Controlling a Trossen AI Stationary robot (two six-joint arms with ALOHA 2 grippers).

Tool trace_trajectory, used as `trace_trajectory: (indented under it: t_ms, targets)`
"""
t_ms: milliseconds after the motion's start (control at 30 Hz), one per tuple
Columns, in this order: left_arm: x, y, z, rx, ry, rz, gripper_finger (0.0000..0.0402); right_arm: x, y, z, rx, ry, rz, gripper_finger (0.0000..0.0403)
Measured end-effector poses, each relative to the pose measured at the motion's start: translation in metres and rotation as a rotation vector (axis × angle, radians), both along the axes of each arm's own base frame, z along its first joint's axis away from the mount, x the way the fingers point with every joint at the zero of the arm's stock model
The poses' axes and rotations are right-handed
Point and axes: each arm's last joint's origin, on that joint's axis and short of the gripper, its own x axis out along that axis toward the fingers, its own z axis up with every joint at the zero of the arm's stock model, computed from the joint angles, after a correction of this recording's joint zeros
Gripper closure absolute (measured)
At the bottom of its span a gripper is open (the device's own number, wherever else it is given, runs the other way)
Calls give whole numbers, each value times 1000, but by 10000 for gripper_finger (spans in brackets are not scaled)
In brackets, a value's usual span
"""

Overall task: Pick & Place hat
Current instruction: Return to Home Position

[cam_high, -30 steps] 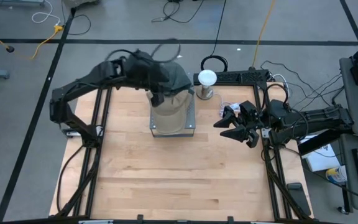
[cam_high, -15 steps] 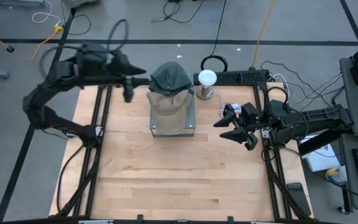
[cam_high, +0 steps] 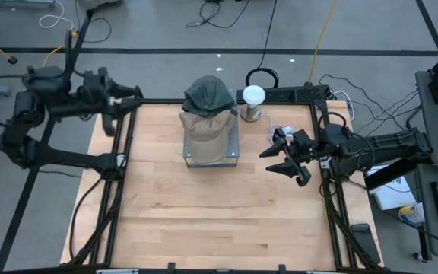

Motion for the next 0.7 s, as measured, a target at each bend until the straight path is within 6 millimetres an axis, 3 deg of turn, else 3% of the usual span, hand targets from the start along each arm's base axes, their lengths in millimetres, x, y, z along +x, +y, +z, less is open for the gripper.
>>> trace_trajectory:
  t_ms: [533, 700]
  targets:
    - [-50, -14, -102, -114, -108, 12, 227, 1, -1, -4, -97, 5, -52, 195]
    - [-55, -15, -132, -122, -163, 10, 227, 0, -4, -23, -107, -36, -161, 195]
